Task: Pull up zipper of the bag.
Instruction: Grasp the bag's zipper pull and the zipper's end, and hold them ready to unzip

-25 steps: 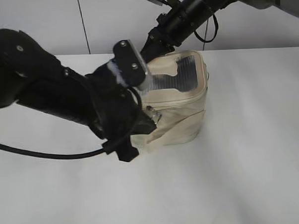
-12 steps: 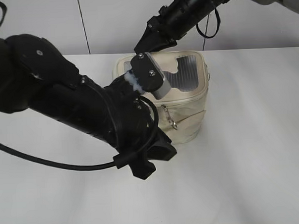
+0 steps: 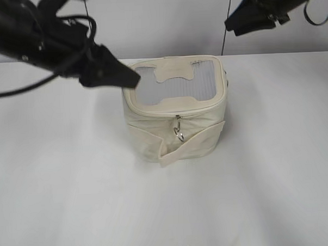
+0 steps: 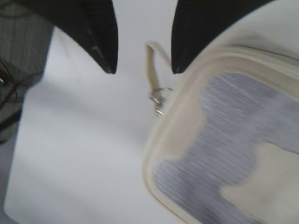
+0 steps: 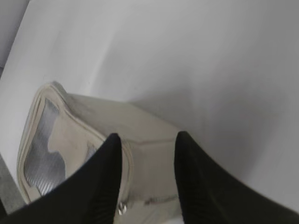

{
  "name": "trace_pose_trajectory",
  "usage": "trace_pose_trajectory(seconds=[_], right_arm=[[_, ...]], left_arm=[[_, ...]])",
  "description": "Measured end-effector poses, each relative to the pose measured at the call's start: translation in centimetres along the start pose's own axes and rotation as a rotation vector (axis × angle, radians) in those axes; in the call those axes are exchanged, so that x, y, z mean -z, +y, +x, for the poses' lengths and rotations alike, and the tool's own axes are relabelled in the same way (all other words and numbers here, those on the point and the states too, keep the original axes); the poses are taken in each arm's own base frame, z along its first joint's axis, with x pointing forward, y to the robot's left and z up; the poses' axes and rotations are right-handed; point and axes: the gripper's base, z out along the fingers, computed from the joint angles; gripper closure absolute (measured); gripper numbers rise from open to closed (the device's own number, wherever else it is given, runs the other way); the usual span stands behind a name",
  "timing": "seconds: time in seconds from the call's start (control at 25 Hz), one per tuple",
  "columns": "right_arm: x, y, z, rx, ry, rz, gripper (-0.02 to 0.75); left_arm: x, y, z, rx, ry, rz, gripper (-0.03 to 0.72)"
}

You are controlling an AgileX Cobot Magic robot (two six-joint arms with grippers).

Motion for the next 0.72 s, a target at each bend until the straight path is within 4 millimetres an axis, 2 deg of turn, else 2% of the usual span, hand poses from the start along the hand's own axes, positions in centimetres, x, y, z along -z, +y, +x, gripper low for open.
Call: trace_pose_trajectory(seconds=[0.12, 0.2, 0.32, 0.44, 0.56, 0.72], right_arm=[[1.7, -2.0, 3.9, -0.074, 0.002, -0.010, 0.442], [3.3, -2.0, 6.6, -0.074, -0.072, 0.020, 0.446], [4.2, -1.8, 11.0, -0.062, -0.203, 0.102, 0.448], [2.8, -1.4, 14.8, -0.018, -0.272, 0.124, 0.450], [1.5, -1.2, 16.6, 0.034, -0.325, 0.092, 0.421], [0.5, -1.5, 17.3, 0.092, -0.340, 0.063, 0.326]], left_arm=[[1.2, 3.3, -3.4, -0.003, -0.085, -0.040, 0.392], [0.8, 4.9, -6.2, -0.036, -0.123, -0.023, 0.391], [-2.4, 7.7, -8.8, -0.059, -0.132, 0.045, 0.373], [-5.7, 10.3, -10.3, -0.076, -0.127, 0.102, 0.332], [-8.7, 11.9, -10.7, -0.079, -0.098, 0.148, 0.301], [-11.1, 12.2, -11.2, -0.100, -0.075, 0.156, 0.292]])
